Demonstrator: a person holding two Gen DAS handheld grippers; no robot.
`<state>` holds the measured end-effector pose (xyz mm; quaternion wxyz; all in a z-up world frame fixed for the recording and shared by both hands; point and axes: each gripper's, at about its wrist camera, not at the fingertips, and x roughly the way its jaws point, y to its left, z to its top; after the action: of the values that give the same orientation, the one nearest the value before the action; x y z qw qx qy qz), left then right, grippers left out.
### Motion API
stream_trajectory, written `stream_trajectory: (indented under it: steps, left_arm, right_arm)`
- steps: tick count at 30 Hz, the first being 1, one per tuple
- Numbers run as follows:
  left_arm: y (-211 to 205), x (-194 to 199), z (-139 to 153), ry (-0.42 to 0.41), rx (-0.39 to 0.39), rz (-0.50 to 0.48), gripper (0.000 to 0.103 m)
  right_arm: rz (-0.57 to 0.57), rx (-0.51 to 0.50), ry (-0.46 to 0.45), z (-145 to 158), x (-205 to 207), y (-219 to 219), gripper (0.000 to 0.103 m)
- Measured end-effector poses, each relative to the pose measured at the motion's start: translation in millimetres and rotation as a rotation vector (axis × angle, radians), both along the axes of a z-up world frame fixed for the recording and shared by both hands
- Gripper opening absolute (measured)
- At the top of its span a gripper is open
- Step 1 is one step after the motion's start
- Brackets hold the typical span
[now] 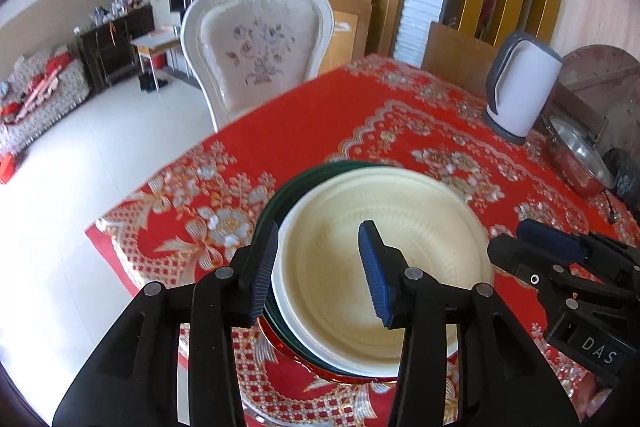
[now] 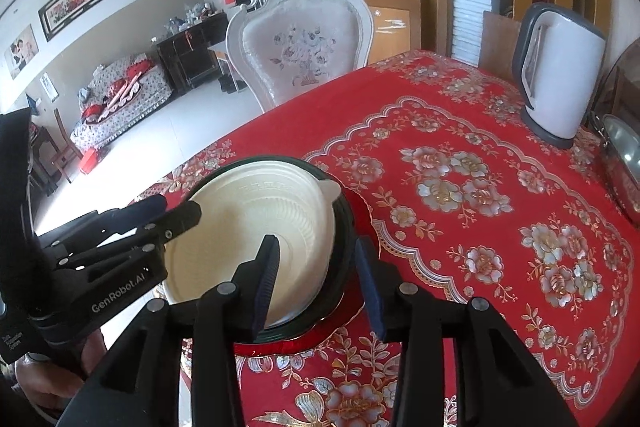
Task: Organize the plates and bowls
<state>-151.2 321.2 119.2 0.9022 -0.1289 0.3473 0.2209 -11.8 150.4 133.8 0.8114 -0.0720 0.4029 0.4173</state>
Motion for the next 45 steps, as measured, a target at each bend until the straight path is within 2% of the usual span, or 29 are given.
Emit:
stream_trajectory:
  steps: [7, 12, 16, 25, 45]
  left_arm:
    - [-12, -6, 6, -0.036, 0.059, 0.0, 0.042]
    - [-17, -6, 4, -0.04, 0.06, -0.005, 0.042]
    - [-19, -6, 1, -0.045, 0.047, 0.003, 0.054]
    - [-27, -7, 6, -0.062, 0.079, 0.006, 0.055]
    - [-32, -6, 4, -0.055, 0.097, -0.008, 0.055]
  right_arm:
    - [-0.004, 0.018, -0.004, 2, -2, -5, 0.042]
    - [-0.006, 0.025, -0.009, 4, -5, -6, 0.044]
    - [-0.01, 0.032, -0.013, 4, -8, -7, 0.047]
    - [-0.024, 0.04, -0.025, 5, -12, -9, 0.053]
    - [-0.04, 0.043, -0.019, 3, -11, -14, 0.054]
